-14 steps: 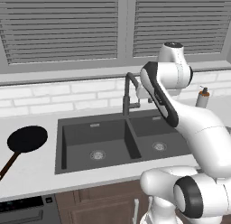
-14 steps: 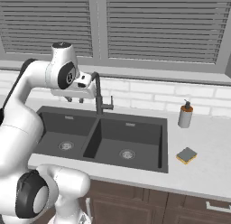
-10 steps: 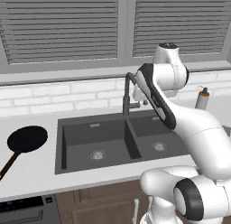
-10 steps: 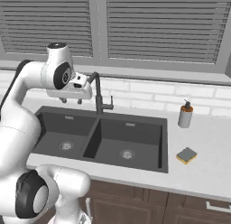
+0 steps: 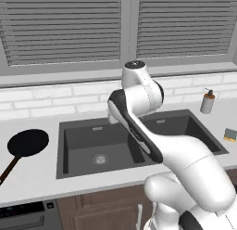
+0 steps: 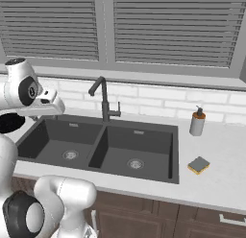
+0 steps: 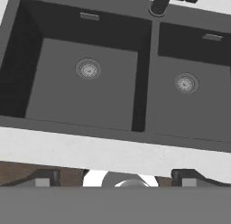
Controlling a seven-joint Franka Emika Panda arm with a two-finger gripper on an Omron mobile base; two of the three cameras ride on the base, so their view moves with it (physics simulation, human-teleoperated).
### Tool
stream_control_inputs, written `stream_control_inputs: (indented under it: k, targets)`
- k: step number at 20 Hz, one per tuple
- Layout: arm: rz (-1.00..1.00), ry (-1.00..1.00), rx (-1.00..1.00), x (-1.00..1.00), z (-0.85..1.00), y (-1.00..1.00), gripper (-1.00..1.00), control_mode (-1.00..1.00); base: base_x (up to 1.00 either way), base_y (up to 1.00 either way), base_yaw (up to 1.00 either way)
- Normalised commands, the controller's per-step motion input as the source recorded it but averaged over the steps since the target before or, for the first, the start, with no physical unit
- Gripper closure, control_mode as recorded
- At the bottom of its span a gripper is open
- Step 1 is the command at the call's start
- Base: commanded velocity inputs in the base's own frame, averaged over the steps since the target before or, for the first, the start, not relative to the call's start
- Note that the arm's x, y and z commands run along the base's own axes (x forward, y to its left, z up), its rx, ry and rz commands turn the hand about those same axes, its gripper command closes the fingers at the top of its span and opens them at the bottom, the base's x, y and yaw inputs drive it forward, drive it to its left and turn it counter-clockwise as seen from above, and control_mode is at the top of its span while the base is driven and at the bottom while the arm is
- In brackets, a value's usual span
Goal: Pick the pan and sponge and place them into the sink. Then turn on the water.
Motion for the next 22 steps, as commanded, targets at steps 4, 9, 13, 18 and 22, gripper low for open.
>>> stream_control_inputs:
  k: [4, 9, 13, 18, 22]
  targets:
    - [0.18, 0.09, -0.14, -0.05, -0.28, 1.00, -1.00, -1.00, 0.00, 0.00, 0.00]
    - [0.22, 0.23, -0.12, 0.09, -0.10, 1.00, -1.00, -1.00, 0.00, 0.00, 0.00]
    - [0.11, 0.29, -0.18, 0.42, -0.04, 1.00, -1.00, -1.00, 0.00, 0.00, 0.00]
    - [-0.02, 0.26, -0.15, 0.72, -0.13, 1.00, -1.00, -1.00, 0.00, 0.00, 0.00]
    - [-0.10, 0.14, -0.06, 0.73, -0.20, 1.00, -1.00, -1.00, 0.00, 0.00, 0.00]
